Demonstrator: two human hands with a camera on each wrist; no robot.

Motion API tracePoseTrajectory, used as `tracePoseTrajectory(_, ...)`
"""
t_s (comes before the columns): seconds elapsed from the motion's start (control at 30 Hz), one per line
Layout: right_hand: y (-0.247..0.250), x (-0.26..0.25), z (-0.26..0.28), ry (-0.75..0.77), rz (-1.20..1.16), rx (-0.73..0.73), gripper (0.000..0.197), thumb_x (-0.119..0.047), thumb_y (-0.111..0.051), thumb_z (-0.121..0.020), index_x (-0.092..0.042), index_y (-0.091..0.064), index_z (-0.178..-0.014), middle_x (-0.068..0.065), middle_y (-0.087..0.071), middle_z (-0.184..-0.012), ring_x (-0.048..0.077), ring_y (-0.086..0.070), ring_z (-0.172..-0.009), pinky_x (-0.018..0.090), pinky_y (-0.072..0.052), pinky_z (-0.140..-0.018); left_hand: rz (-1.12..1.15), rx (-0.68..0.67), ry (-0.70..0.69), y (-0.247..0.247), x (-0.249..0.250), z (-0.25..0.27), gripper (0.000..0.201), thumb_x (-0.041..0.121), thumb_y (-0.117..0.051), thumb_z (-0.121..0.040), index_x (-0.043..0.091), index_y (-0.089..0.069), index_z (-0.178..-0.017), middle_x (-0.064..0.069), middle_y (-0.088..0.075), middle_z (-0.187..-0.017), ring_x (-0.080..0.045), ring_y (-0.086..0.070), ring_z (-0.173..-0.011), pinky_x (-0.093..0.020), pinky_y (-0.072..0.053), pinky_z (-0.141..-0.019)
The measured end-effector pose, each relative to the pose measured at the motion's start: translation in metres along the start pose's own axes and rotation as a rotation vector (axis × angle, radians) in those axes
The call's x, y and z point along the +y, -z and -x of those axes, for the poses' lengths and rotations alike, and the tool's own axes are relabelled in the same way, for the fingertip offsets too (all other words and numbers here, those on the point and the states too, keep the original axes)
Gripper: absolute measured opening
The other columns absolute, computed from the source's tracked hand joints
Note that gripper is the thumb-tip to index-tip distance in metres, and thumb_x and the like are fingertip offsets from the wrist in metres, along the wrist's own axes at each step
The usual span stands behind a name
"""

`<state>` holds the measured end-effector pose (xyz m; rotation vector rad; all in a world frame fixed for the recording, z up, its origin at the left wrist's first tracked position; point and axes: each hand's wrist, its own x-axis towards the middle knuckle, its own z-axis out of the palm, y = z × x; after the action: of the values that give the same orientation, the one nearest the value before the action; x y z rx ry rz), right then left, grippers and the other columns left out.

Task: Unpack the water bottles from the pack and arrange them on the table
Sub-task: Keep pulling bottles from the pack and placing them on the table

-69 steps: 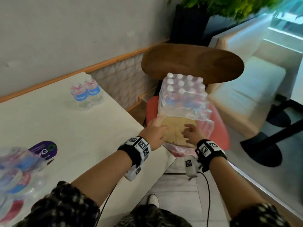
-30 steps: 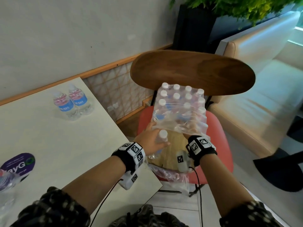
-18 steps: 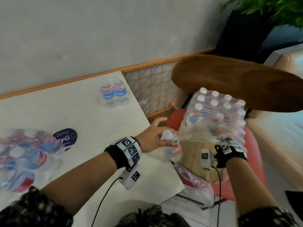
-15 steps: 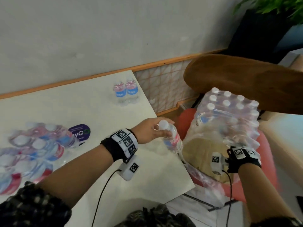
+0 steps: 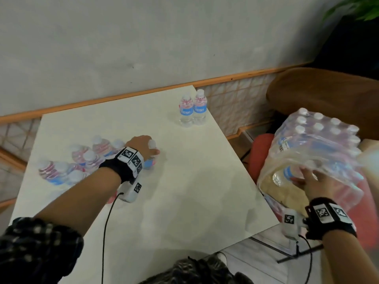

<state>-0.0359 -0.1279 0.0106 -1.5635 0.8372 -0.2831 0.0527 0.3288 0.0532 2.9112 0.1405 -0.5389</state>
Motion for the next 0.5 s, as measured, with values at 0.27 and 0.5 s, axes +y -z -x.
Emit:
tracePoseTrajectory(0.27,-0.028,-0.017,0.076,0.244,0.117,-0.119,0.024,-0.018,-0.062,-0.090,-0.023,-0.057,-0.113,0.004,-0.058,-0.106,-0.003,-0.059,-0.043,0.005,-0.045,-0.048,-0.138,0.057,0.090,0.013,-0.020,0.016,0.044,0.034,-0.056,-0.089,0.016,-0.051,-0.129,-0.011,-0.041,-0.127,-0.033,-0.047,-0.117,-0.039,-0.044,-0.092)
tracePoseTrajectory(0.5,-0.053,-0.011,0.098,0.324,0.283,-0.258,0.030,-0.019,-0.067,-0.085,-0.029,-0.059,-0.112,0.018,-0.057,-0.119,0.005,-0.064,-0.054,0.010,-0.048,-0.048,-0.070,0.257,-0.370,-0.005,0.041,0.045,0.064,0.033,-0.064,-0.085,0.024,-0.036,-0.141,-0.005,-0.021,-0.149,-0.028,-0.024,-0.135,-0.043,-0.044,-0.098)
